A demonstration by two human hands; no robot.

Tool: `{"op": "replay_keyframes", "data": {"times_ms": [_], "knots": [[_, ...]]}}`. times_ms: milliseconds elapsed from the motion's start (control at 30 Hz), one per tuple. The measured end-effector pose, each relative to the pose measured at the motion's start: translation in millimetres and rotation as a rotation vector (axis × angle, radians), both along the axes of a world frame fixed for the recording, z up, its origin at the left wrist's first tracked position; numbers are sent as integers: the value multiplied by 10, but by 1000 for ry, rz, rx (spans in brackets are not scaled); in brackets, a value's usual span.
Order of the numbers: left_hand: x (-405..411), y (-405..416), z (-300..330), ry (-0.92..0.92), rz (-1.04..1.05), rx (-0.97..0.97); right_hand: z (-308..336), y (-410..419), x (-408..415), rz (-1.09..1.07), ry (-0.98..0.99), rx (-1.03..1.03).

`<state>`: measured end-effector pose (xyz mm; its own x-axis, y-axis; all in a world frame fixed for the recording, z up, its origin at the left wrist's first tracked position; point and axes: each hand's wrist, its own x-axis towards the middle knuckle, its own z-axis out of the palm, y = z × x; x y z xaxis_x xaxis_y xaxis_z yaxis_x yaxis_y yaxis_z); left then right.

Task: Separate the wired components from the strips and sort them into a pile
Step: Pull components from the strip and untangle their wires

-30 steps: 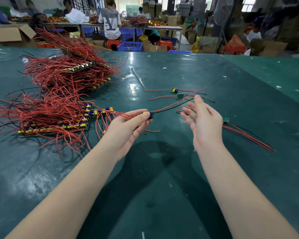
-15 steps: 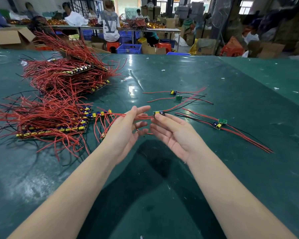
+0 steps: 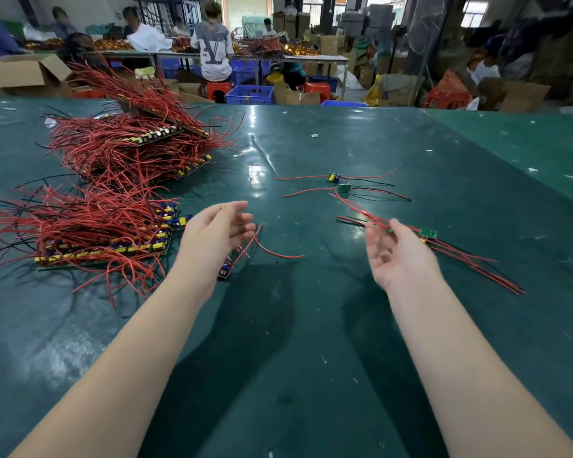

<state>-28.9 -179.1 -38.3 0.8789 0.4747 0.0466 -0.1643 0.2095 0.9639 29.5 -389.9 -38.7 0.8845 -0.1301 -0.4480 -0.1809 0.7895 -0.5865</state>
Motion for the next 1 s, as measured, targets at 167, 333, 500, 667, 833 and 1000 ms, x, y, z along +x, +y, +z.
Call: {"op": "replay_keyframes", "data": {"times_ms": [167, 333, 500, 667, 833, 1000], "knots": [[-1, 275, -91, 138, 190, 516, -33, -92, 59, -40, 62, -21], [-51, 277, -160, 291, 186, 1054, -7, -98, 59, -82, 28, 9], [-80, 252, -188, 524, 157, 1273, 78, -98, 27, -92, 25, 68], [-97, 302, -162, 488, 130, 1247, 140, -116, 4, -94, 43, 149], [-106, 267, -130, 359, 215, 1114, 139, -177, 13, -164, 106, 409], [-109, 259, -39, 191, 274, 850, 156, -154, -18, -33, 23, 439]]}}
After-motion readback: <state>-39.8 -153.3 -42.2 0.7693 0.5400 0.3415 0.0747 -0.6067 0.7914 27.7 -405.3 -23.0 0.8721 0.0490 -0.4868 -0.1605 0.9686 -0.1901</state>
